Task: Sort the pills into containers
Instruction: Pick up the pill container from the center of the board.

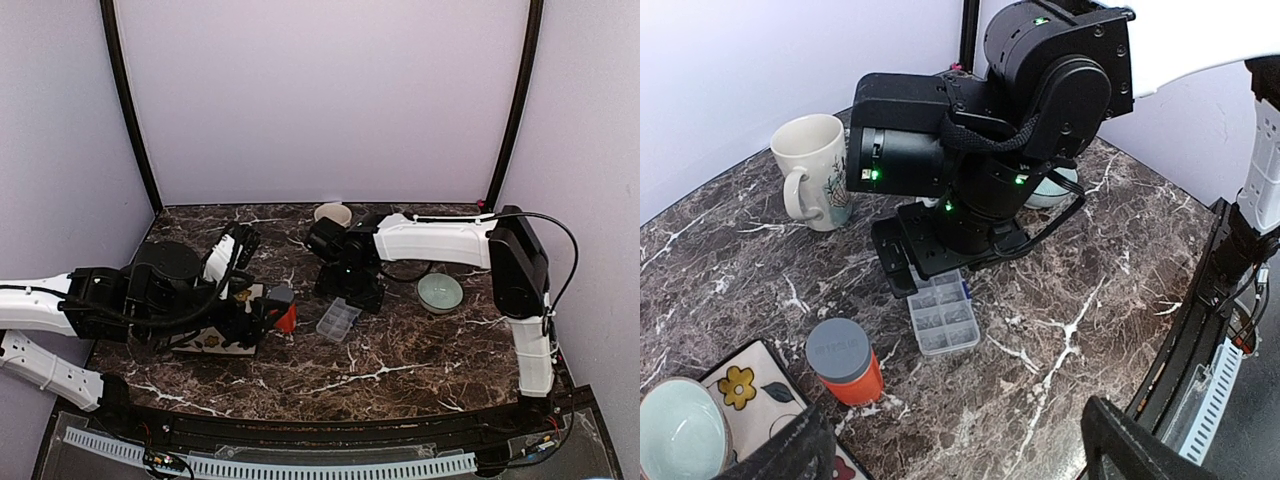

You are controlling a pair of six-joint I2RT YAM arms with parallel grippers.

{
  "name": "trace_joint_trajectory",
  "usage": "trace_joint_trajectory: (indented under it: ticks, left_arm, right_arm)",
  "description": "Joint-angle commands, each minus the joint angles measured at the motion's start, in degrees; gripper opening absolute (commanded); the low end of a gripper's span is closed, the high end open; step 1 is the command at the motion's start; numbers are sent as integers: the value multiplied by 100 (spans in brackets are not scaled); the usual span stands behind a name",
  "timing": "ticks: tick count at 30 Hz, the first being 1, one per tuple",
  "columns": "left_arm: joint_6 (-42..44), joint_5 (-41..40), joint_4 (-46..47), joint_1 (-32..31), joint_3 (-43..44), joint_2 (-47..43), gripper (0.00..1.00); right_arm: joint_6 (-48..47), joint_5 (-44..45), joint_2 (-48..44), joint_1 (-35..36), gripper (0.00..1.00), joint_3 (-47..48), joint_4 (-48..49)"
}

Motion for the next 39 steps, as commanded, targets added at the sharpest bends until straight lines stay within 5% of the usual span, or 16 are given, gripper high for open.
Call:
trace_joint_trajectory:
  ticks: [1, 32, 36, 39]
  left_arm:
    - [78, 70, 118, -18, -95, -123, 88]
    - [140, -86, 168, -22, -168, -95, 89]
    - [48, -105, 151, -8, -230, -95, 89]
    - [-64, -104, 121, -14, -290, -79, 89]
  right_arm:
    - [144, 77, -146, -100, 100, -141, -190]
    - [-192, -340, 508, -366, 100, 72, 186]
    - [-199, -394, 394, -365, 89, -195, 371]
    - [-203, -444, 245, -365, 72, -513, 602]
